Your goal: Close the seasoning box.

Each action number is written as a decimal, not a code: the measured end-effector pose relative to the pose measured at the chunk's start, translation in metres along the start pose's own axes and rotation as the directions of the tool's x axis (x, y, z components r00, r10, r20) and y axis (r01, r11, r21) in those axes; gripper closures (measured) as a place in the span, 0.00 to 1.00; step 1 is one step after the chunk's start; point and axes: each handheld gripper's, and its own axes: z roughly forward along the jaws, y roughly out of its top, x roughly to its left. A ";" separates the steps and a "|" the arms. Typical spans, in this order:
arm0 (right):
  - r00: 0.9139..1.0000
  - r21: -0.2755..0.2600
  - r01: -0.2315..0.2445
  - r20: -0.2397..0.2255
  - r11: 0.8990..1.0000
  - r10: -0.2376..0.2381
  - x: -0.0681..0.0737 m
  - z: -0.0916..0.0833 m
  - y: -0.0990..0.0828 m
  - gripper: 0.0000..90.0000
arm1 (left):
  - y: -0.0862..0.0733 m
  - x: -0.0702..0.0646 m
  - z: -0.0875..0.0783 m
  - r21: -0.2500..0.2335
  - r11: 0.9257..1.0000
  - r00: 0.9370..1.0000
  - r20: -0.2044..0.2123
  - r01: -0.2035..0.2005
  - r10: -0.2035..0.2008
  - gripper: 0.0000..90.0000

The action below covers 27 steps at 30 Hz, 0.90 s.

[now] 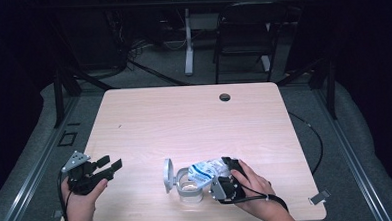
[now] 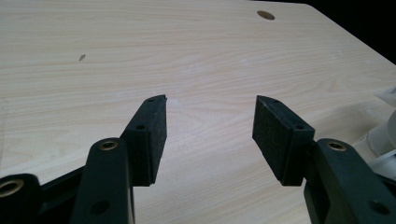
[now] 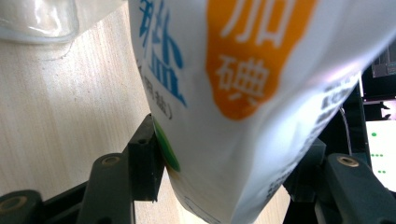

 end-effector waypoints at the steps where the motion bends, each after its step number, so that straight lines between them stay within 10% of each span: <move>1: 1.000 0.000 0.000 0.000 1.000 0.000 0.000 0.000 0.000 0.46 | 0.000 0.000 0.000 0.001 1.000 1.000 0.002 0.000 0.000 0.51; 27: 0.998 0.019 0.067 0.015 0.998 -0.067 -0.002 -0.002 0.003 0.46 | -0.002 0.005 0.001 0.007 1.000 1.000 -0.005 0.019 -0.019 0.51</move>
